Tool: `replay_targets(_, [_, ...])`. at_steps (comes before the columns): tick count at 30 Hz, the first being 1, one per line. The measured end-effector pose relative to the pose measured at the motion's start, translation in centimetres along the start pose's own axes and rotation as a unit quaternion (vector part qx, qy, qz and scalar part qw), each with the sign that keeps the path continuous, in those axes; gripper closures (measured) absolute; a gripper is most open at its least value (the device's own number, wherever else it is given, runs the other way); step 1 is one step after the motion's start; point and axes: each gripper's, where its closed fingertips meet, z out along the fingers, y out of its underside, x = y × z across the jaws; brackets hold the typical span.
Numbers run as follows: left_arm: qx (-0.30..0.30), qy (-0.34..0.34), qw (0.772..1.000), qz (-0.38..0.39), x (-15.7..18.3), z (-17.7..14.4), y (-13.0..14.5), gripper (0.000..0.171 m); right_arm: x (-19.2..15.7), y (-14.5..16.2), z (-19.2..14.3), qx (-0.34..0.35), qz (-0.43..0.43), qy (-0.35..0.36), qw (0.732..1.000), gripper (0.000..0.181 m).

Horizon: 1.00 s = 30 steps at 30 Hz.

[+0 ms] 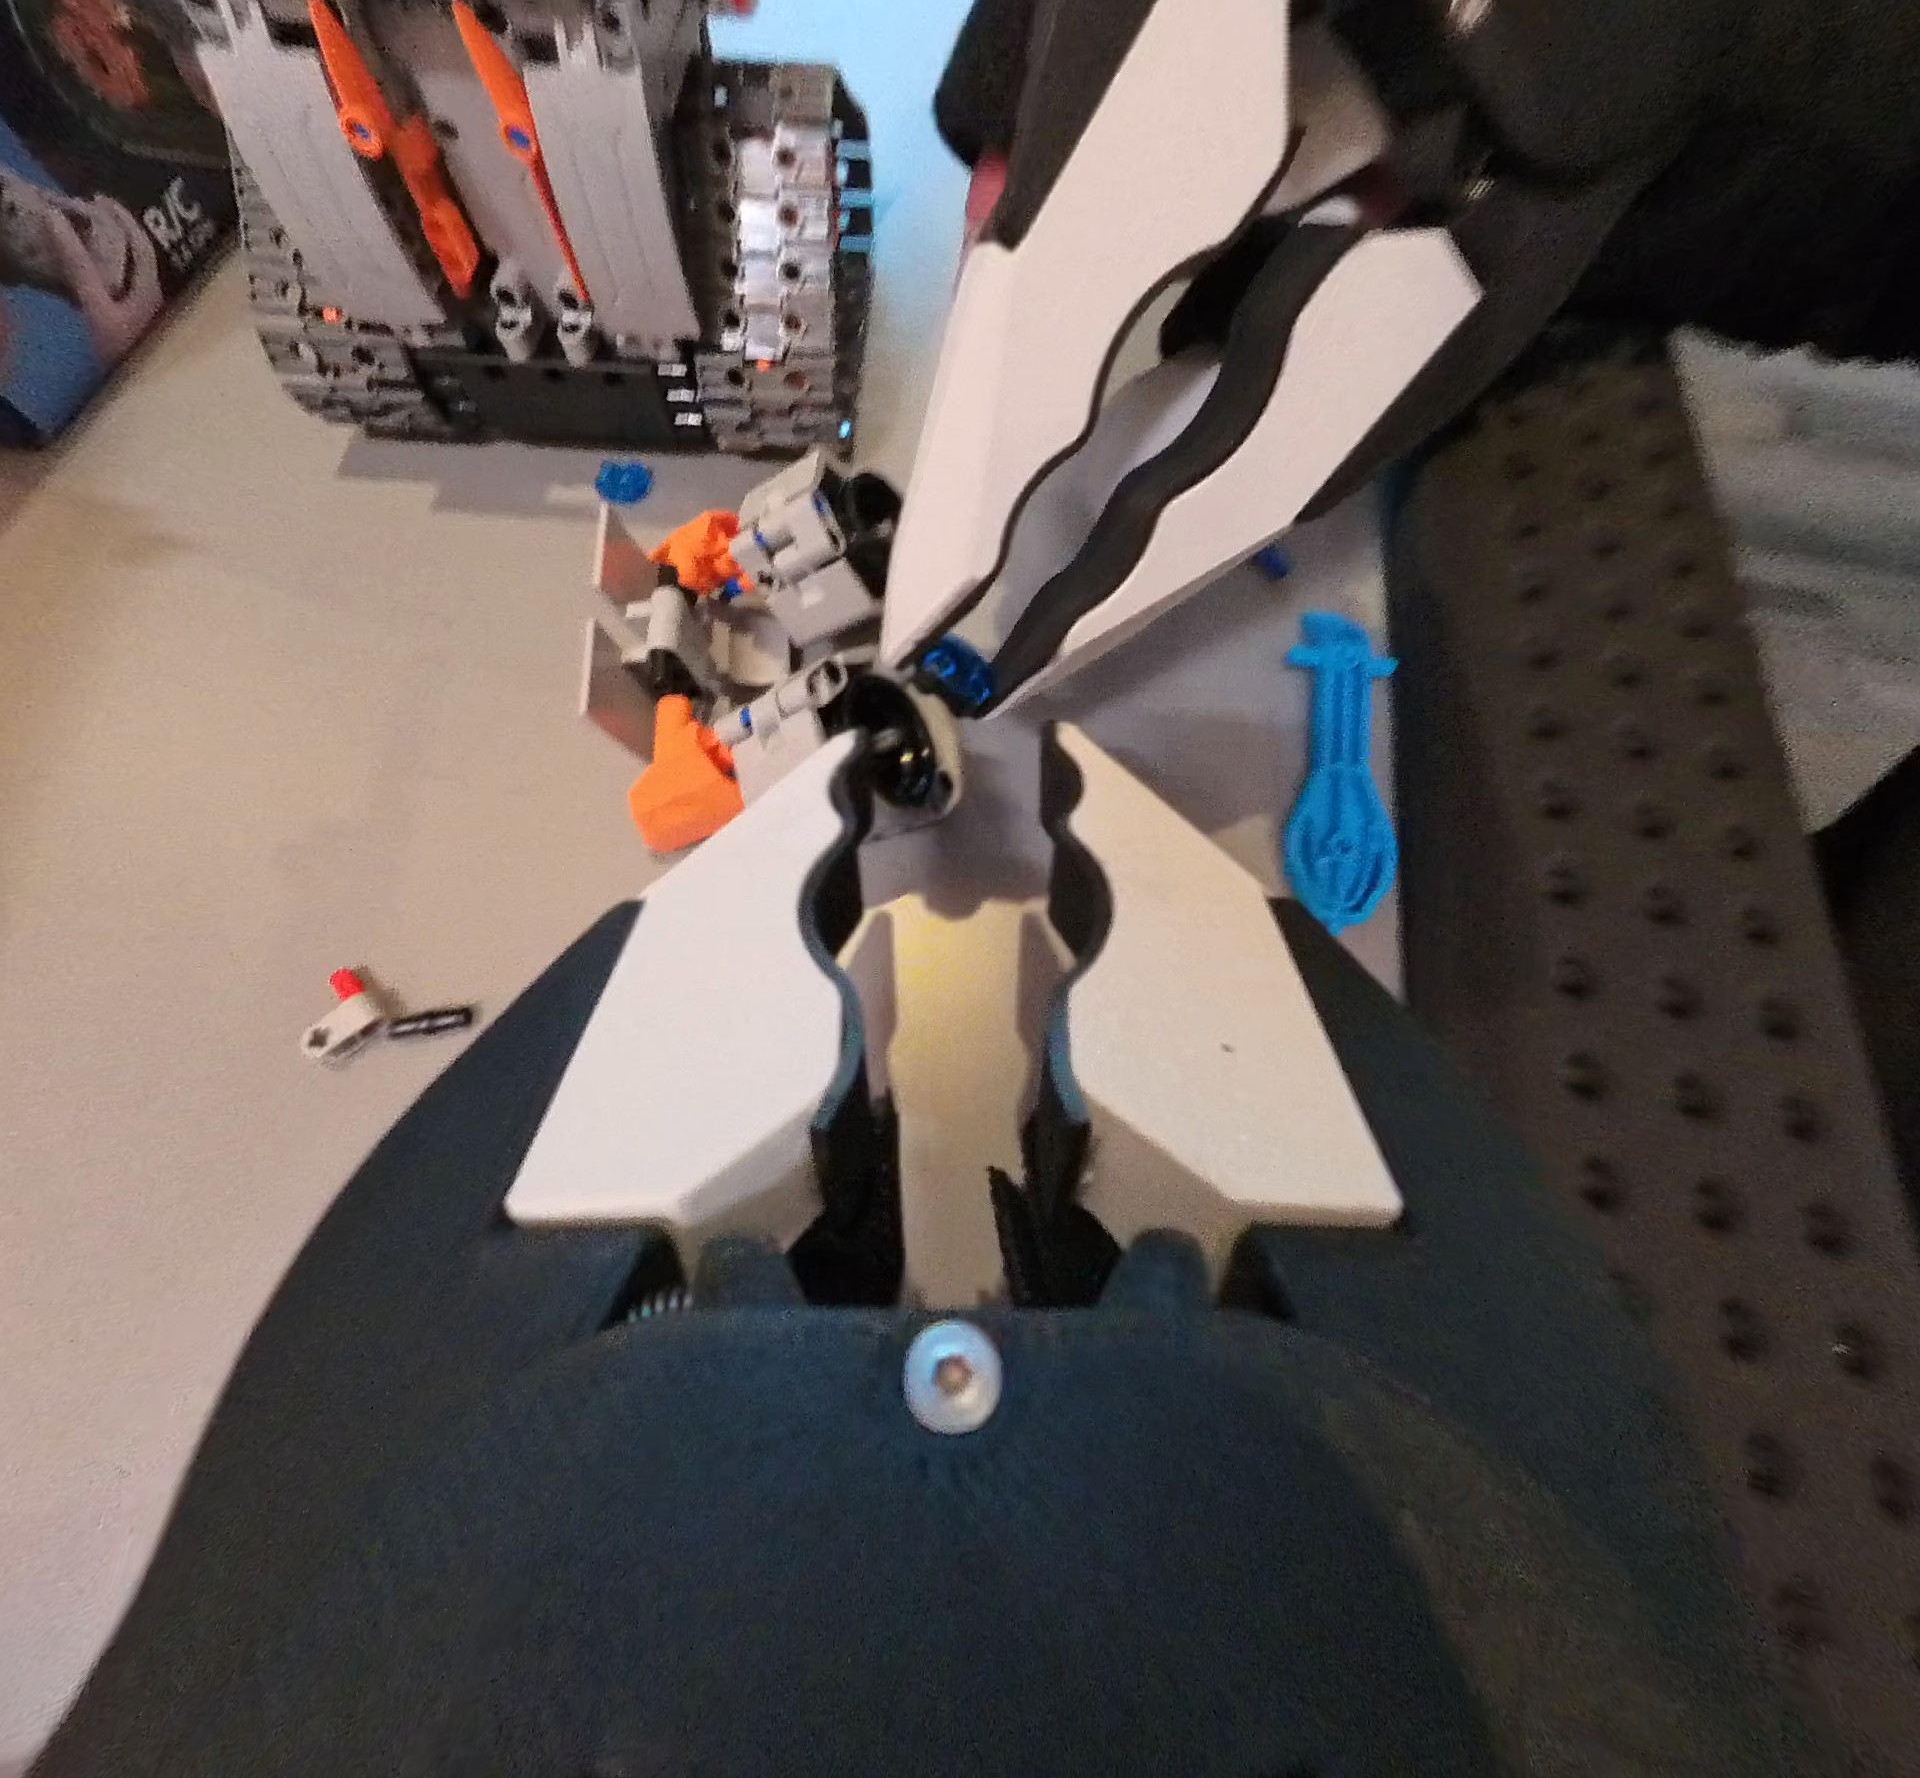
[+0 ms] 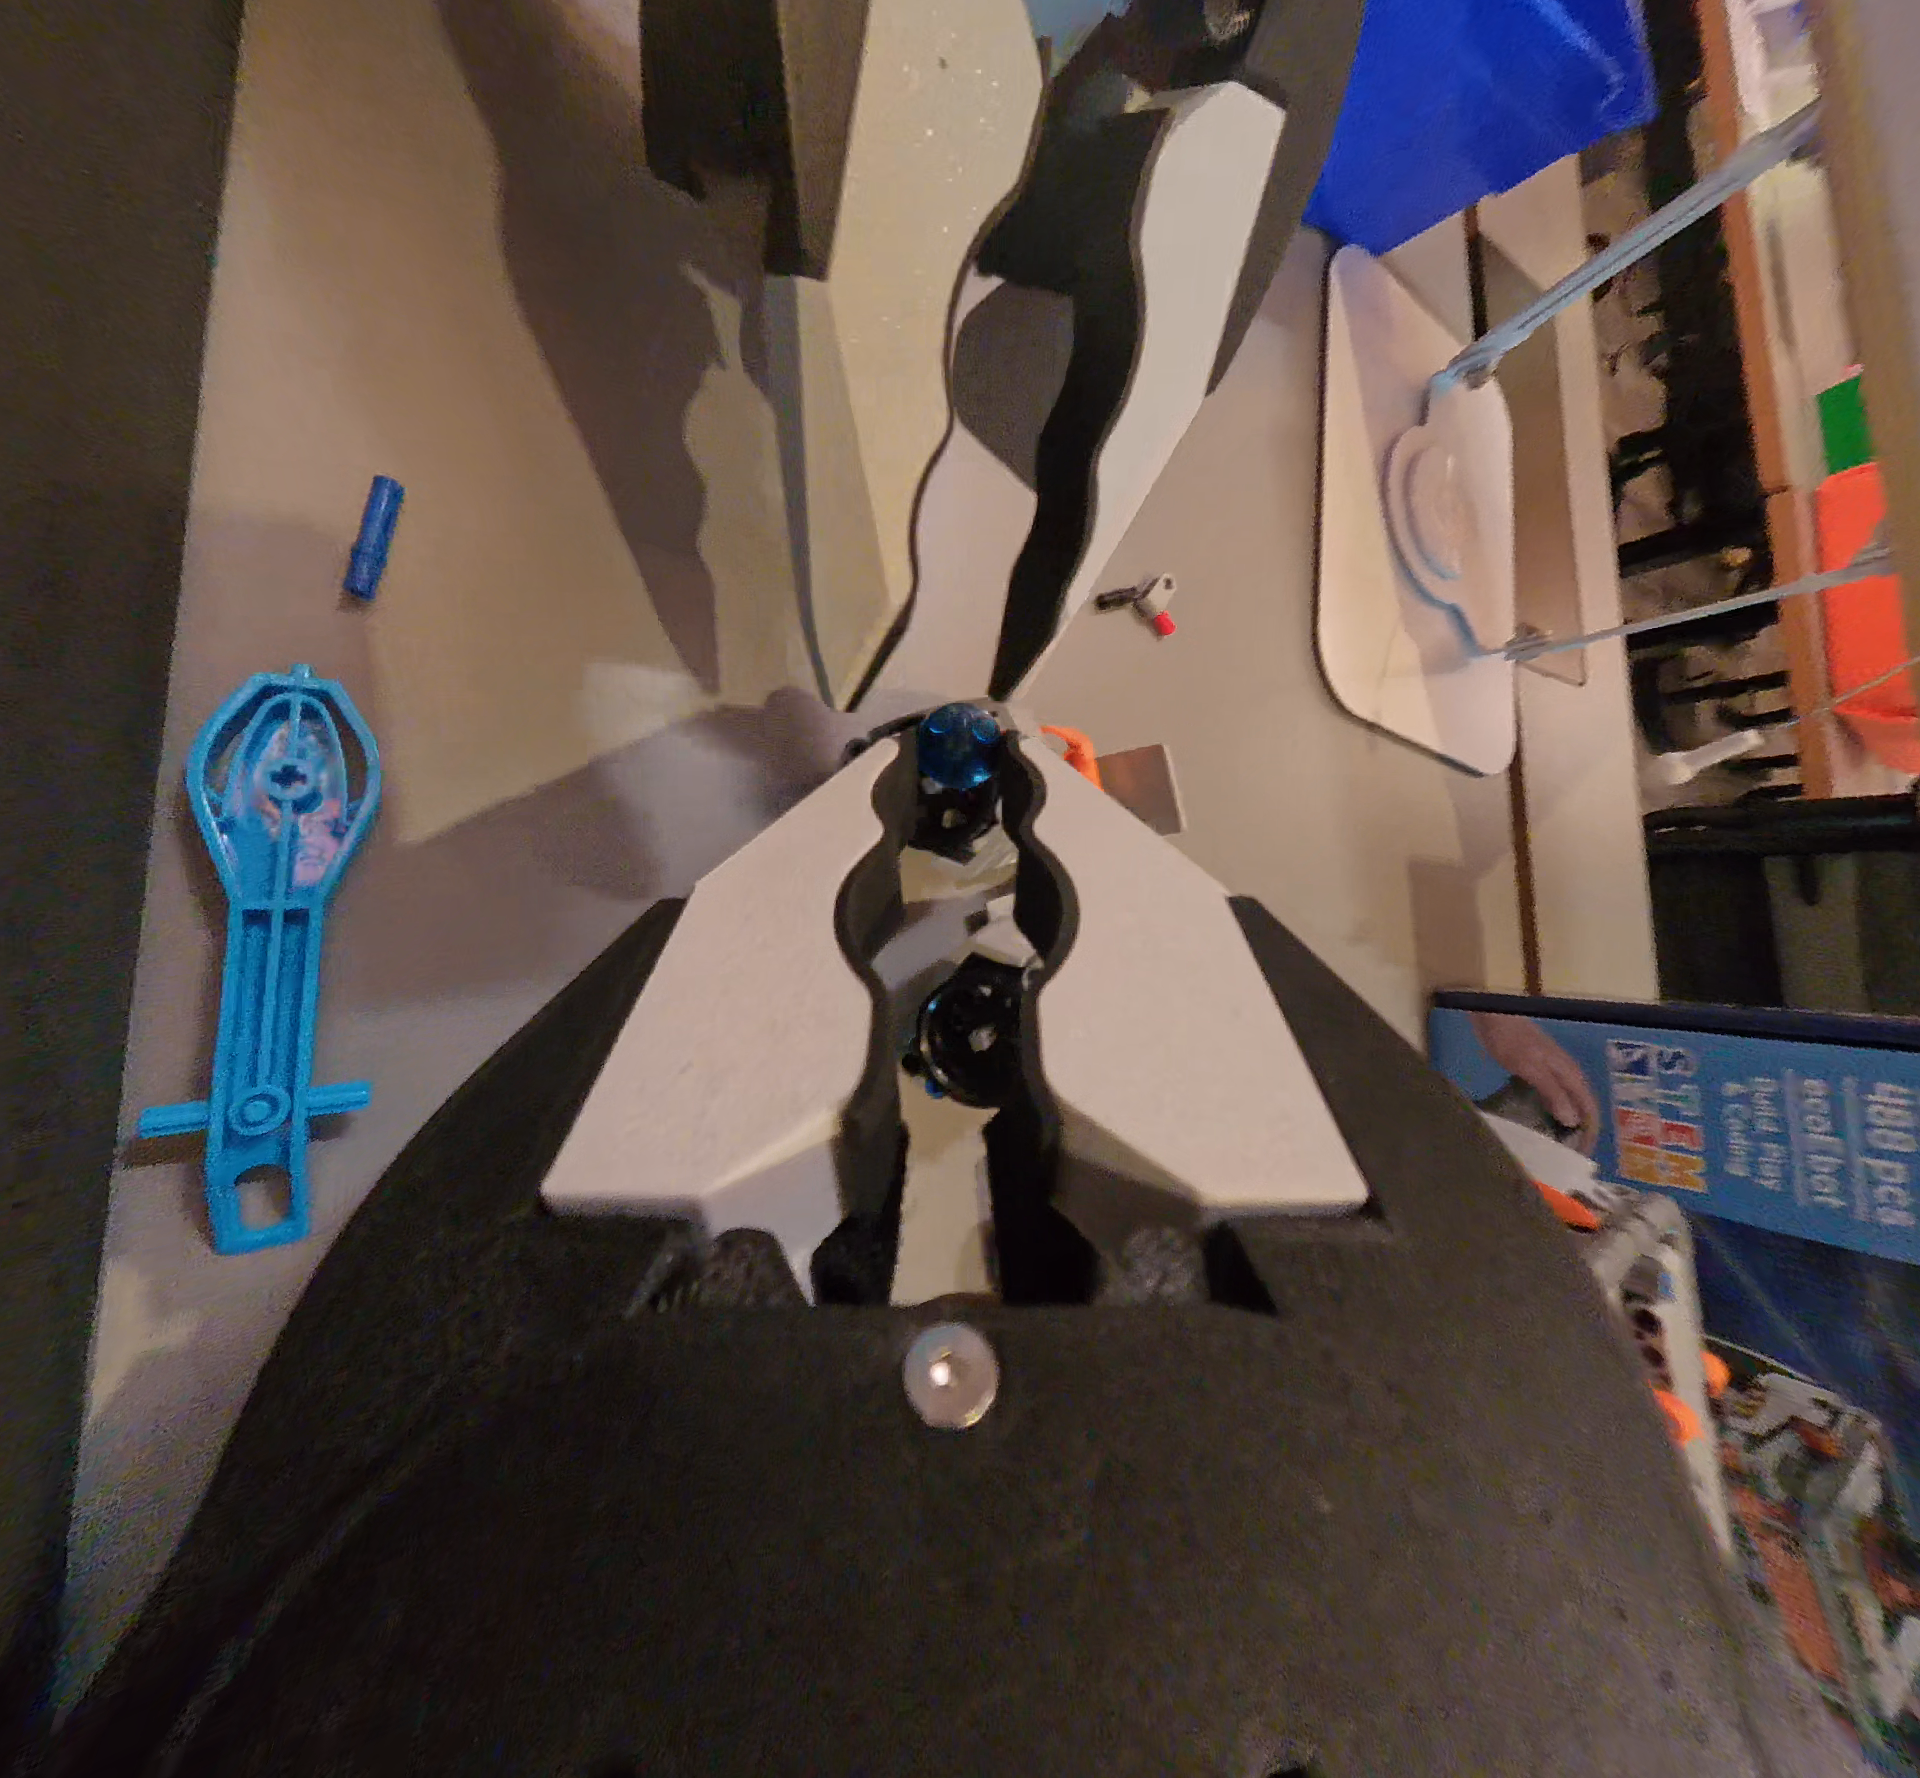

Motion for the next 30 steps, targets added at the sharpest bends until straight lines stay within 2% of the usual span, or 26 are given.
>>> replay_targets(2, [0.033,0.032,0.998,-0.033,0.7,-0.5,-1.0,0.148,0.5,-0.5,-0.5,0.01,-0.015,0.022,1.0,0.168])
replay_targets(6, [0.077,0.056,0.993,-0.076,0.7,-1.2,-2.1,0.152,0.9,-1.5,-1.4,0.024,-0.059,0.061,0.996,0.169])
replay_targets(10, [0.096,0.078,0.988,-0.094,1.1,-1.2,-2.5,0.163,1.1,-1.7,-1.6,0.015,-0.097,0.094,0.991,0.168])
replay_targets(15, [0.119,0.102,0.981,-0.111,1.2,-1.4,-2.8,0.166,1.1,-2.0,-1.8,0.012,-0.127,0.109,0.986,0.169])
replay_targets(18, [0.139,0.126,0.973,-0.134,1.4,-1.8,-3.3,0.157,1.1,-2.4,-2.1,0.016,-0.139,0.117,0.983,0.168])
replay_targets(20, [0.138,0.126,0.974,-0.127,1.5,-1.8,-3.3,0.164,0.9,-2.5,-2.0,0.011,-0.151,0.122,0.981,0.169])
replay_targets(30, [0.145,0.112,0.973,-0.144,0.7,-1.8,-3.3,0.165,1.2,-2.9,-2.3,0.024,-0.12,0.123,0.985,0.166])
